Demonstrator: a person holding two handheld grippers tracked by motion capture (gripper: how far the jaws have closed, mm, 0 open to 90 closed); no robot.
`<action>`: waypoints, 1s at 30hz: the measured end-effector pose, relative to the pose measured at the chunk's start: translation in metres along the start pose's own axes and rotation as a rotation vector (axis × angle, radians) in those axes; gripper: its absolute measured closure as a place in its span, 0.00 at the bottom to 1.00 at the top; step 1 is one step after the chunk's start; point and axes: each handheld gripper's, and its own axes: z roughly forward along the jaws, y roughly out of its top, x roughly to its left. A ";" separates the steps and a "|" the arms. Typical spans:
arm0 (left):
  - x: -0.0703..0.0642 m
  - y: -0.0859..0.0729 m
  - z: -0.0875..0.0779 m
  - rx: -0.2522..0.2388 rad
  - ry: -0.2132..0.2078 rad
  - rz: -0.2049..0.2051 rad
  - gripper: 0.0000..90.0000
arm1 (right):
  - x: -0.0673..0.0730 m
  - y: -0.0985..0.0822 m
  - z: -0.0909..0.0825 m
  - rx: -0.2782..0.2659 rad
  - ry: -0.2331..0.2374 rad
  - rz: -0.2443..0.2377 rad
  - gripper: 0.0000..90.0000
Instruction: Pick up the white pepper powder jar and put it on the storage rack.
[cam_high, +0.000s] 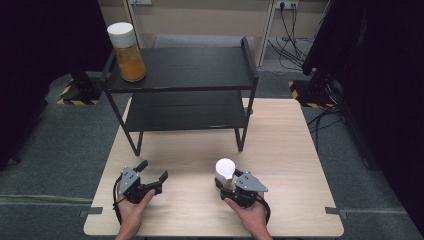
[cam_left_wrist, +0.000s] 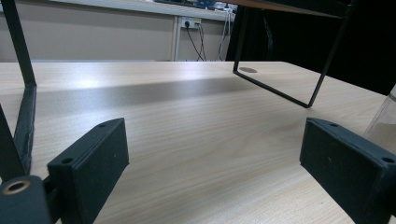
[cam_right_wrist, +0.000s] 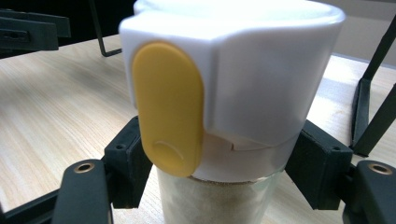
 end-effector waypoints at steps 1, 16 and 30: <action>0.000 0.000 0.000 0.000 0.000 0.000 0.08 | 0.000 0.000 0.000 0.000 0.001 0.002 0.34; 0.000 0.000 0.000 -0.001 0.000 0.001 0.08 | 0.000 0.013 -0.010 -0.024 -0.010 -0.004 0.34; 0.000 0.000 0.000 0.000 0.001 0.002 0.08 | -0.004 0.032 -0.021 -0.084 -0.043 -0.006 0.34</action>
